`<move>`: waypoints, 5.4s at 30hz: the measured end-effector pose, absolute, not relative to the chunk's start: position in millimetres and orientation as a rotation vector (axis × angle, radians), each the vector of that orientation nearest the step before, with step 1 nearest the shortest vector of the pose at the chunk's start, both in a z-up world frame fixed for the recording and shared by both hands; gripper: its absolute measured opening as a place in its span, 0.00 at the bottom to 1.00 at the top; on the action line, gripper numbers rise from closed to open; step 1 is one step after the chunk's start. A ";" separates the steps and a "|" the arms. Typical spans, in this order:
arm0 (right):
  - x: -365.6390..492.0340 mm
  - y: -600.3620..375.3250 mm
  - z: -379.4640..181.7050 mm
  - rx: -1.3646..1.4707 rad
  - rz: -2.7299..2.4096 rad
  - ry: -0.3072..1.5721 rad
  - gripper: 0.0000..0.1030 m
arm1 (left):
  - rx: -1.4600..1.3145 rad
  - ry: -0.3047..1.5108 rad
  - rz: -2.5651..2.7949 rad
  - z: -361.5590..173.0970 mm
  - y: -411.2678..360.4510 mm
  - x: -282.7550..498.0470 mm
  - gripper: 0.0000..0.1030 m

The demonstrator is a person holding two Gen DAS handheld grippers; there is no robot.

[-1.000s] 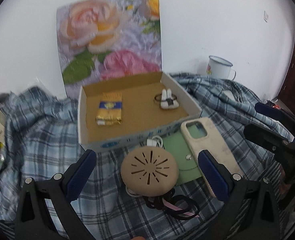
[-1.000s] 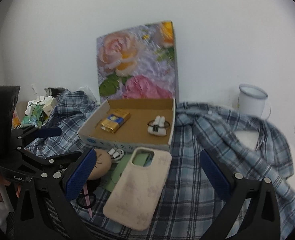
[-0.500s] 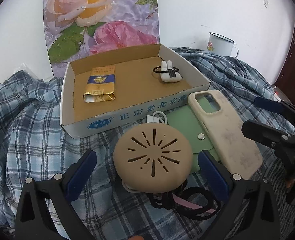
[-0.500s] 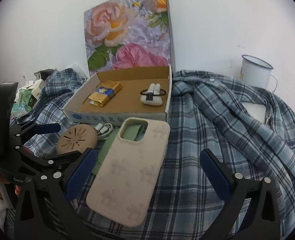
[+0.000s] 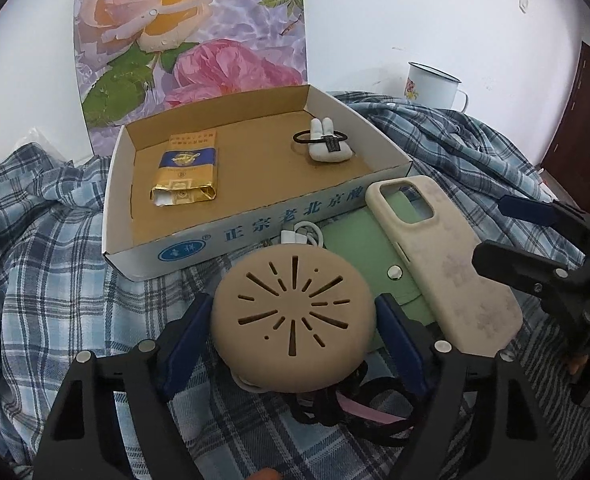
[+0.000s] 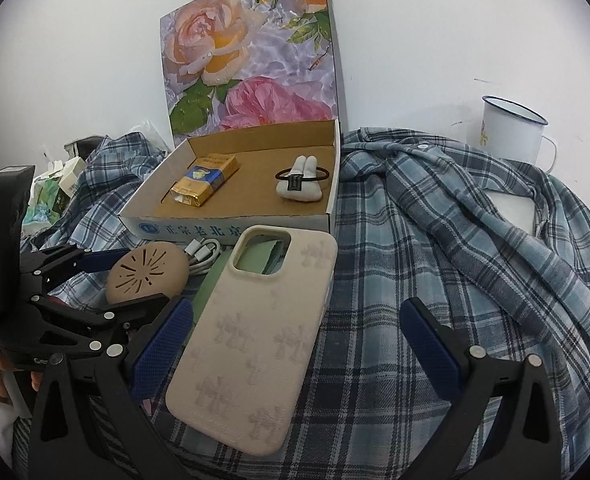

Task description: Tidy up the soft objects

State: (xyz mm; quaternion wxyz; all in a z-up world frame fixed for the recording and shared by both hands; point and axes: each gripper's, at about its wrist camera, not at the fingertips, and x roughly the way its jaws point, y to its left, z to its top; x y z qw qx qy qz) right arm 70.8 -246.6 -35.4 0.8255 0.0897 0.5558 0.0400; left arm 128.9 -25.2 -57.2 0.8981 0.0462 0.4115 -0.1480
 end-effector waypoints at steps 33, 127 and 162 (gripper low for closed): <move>85.5 -210.6 -63.9 0.131 0.027 1.317 0.74 | 0.000 0.838 -0.248 -44.9 -0.8 118.1 0.78; 217.6 -221.1 96.6 0.057 0.178 0.690 0.72 | 0.024 0.286 -0.065 149.4 7.4 184.9 0.78; 249.5 -230.8 -52.4 0.153 0.217 1.072 0.72 | 0.028 0.668 -0.085 44.7 8.5 278.0 0.78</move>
